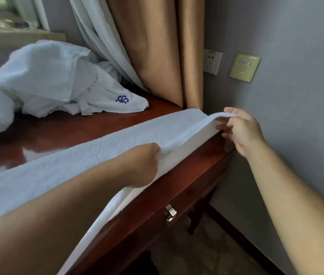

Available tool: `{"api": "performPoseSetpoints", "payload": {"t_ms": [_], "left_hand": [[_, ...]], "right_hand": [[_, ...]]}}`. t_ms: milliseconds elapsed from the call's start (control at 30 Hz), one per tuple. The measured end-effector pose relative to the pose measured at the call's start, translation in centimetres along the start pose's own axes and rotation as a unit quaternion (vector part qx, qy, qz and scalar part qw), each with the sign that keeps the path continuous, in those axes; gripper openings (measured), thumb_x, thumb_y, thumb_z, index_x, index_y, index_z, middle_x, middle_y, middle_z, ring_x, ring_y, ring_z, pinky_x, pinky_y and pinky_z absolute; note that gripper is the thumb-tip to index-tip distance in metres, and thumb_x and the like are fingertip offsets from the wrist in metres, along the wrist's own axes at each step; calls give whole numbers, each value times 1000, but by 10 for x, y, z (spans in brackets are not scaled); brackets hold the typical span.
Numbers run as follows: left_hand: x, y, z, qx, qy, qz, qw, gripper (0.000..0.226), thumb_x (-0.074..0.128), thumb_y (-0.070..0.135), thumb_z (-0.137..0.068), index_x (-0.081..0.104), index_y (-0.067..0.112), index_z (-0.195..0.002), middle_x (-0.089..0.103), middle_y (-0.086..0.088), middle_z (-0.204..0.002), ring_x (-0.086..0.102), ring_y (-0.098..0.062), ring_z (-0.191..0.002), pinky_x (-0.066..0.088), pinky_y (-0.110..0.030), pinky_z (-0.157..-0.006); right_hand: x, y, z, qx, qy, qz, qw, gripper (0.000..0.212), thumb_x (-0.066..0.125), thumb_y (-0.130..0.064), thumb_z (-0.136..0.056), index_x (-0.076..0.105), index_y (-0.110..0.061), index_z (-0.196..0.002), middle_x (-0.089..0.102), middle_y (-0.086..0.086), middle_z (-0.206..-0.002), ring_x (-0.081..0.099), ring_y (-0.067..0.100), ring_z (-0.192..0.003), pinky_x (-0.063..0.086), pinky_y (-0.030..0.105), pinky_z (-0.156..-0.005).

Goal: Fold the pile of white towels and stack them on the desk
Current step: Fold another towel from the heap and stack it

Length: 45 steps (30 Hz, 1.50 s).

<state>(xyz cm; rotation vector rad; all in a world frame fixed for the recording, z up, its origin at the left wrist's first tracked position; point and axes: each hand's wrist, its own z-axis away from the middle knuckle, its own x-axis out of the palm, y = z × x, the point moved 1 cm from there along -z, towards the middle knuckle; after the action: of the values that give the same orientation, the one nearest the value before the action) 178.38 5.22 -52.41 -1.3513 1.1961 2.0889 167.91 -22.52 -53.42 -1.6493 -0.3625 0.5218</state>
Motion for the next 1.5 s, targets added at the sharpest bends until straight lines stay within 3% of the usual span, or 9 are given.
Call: {"api": "performPoseSetpoints", "payload": {"t_ms": [167, 267, 367, 600, 767, 867, 1133, 1300, 1500], "left_hand": [[-11, -9, -8, -20, 81, -9, 996, 27, 49, 44, -100, 48, 22, -113, 56, 5, -96, 51, -7, -78, 34, -23, -58], [-26, -20, -15, -23, 95, -56, 994, 35, 52, 28, -95, 45, 24, -129, 56, 6, -108, 53, -14, -87, 40, -26, -63], [-37, -37, -26, -42, 109, -129, 985, 27, 43, 11, -93, 54, 23, -114, 56, 4, -107, 56, -18, -93, 51, -35, -78], [-42, -84, -50, -102, 165, -182, 964, 26, 44, 39, -103, 56, 26, -85, 58, 5, -77, 55, -16, -65, 39, -29, -51], [-37, -96, -47, -94, 195, -166, 962, 24, 46, 57, -98, 52, 34, -95, 58, 10, -80, 54, -11, -66, 39, -27, -52], [-36, -104, -31, -95, 198, -146, 965, 20, 48, 49, -98, 50, 36, -113, 55, 12, -87, 53, -12, -75, 37, -29, -54], [-37, -128, 99, -178, 156, -100, 966, 48, 59, 36, -85, 42, 36, -130, 46, 16, -109, 51, -15, -100, 51, -37, -85], [-37, -141, 186, -239, 159, -87, 954, 52, 61, 36, -82, 44, 33, -131, 52, 11, -126, 53, -17, -113, 48, -37, -96], [-41, -150, 253, -274, 189, -91, 938, 36, 61, 35, -82, 52, 35, -117, 54, 15, -118, 52, -12, -112, 49, -38, -95]], "right_hand": [[13, -4, -30, -173, 85, 308, 932, 15, 65, -29, -90, 72, -30, -104, 56, -1, -106, 55, 25, -107, 42, 27, -80], [24, -6, -50, -203, 92, 372, 901, 15, 74, -39, -86, 74, -27, -94, 54, 3, -116, 47, 29, -117, 41, 32, -91], [39, -6, -69, -199, 80, 443, 870, 9, 69, -39, -90, 69, -30, -92, 58, 1, -121, 48, 30, -116, 39, 34, -89], [74, 1, -99, -227, 24, 507, 831, 9, 58, -36, -97, 66, -31, -101, 70, -1, -104, 56, 26, -106, 32, 40, -87], [82, 9, -96, -150, 55, 547, 822, 61, 81, -53, -78, 54, -25, -125, 54, 10, -128, 49, 33, -119, 40, 48, -96], [91, 6, -79, -166, 104, 547, 814, 57, 82, -51, -76, 55, -23, -117, 54, 12, -124, 50, 33, -115, 40, 47, -94], [186, -21, 54, -343, -179, 362, 848, 30, 78, -46, -81, 66, -26, -99, 55, -6, -108, 45, 19, -105, 39, 35, -90], [232, -46, 141, -392, -378, 337, 769, 54, 82, -57, -70, 66, -30, -114, 53, -6, -124, 41, 18, -119, 36, 41, -104], [263, -51, 201, -504, -414, 316, 689, 43, 84, -45, -77, 70, -26, -114, 59, -4, -120, 46, 20, -115, 27, 31, -92]]}}
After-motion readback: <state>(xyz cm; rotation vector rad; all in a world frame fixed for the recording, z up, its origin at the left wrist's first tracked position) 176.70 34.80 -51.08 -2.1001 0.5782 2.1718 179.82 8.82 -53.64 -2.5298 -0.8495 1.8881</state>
